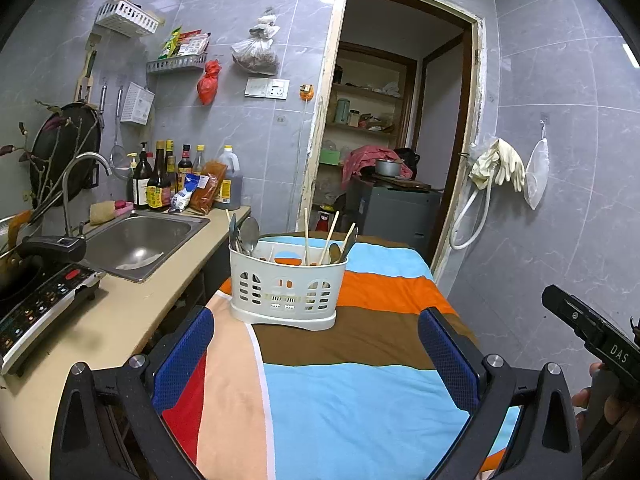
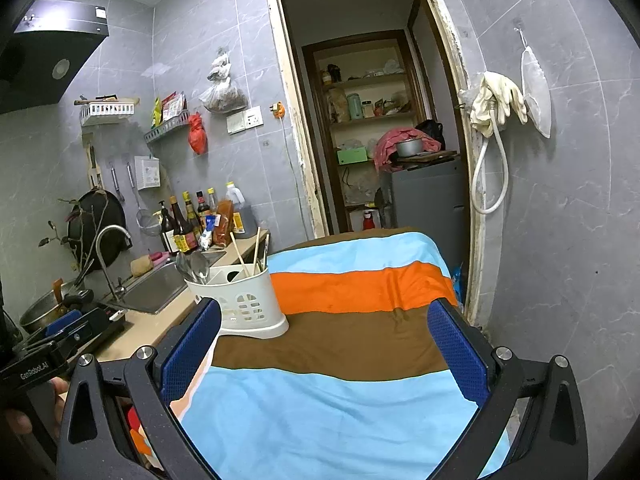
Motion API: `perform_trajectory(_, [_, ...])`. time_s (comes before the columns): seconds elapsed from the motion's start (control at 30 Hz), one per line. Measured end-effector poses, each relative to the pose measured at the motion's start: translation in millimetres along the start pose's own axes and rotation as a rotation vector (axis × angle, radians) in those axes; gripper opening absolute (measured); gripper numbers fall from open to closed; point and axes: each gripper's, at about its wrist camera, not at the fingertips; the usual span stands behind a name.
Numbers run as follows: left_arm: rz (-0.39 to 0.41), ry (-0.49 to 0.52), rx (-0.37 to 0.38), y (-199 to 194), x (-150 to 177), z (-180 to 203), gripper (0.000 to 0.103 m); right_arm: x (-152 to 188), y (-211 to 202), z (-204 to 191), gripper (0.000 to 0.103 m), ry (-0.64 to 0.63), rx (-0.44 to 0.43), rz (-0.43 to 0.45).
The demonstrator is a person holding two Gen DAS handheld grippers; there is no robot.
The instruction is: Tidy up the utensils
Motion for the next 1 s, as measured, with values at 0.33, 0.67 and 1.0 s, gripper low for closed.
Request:
perform_trajectory(0.33, [0.000,0.000,0.003,0.2,-0.8,-0.8,0.102,-0.1,0.4,0.1,0.101,0.000,0.001,-0.001])
perform_trajectory(0.67, [0.000,-0.001,0.001,0.0,-1.0,0.8,0.102,0.0,-0.1,0.9,0.101,0.001,0.000,-0.002])
perform_trajectory(1.0, [0.000,0.000,-0.001,-0.2,-0.3,1.2,0.102,2.2,0.8,0.4,0.101,0.002,-0.002,-0.004])
Point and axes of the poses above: each gripper's, at about its wrist camera, not at the fingertips, and y roughly the way its jaws point, z to its right, x to its underside, and after that the axes turned 2 degrees about y, right-handed
